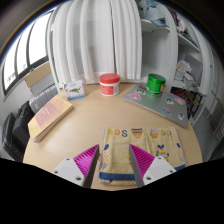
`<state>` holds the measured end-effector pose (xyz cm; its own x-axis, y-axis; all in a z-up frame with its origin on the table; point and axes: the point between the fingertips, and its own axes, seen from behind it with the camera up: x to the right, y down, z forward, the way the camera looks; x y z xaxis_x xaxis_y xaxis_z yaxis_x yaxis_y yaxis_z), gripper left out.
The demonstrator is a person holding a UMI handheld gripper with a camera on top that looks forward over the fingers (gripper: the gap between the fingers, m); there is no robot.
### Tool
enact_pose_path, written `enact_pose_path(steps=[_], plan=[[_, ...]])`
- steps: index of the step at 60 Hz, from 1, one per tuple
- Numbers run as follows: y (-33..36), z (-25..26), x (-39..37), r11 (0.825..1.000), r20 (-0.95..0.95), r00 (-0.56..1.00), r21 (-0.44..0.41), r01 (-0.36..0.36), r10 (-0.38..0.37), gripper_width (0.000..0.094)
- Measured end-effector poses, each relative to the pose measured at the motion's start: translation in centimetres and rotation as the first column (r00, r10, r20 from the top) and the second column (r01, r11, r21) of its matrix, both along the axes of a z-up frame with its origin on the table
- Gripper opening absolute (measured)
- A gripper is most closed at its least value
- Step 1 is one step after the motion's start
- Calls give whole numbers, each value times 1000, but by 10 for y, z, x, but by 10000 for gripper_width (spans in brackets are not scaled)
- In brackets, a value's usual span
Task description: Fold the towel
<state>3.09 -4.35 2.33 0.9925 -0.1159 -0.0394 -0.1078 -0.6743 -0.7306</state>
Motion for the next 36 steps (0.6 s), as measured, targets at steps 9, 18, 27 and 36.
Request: enact_pose_path(steps=[9, 18, 27, 36], plan=[[15, -35, 2, 999, 52, 998, -46, 21, -18, 547], [27, -35, -5, 1000, 106, 994, 13, -26, 25, 238], [30, -34, 8, 998, 219, 976, 63, -13, -1, 35], [31, -15, -2, 998, 125, 992, 58, 5, -12, 18]])
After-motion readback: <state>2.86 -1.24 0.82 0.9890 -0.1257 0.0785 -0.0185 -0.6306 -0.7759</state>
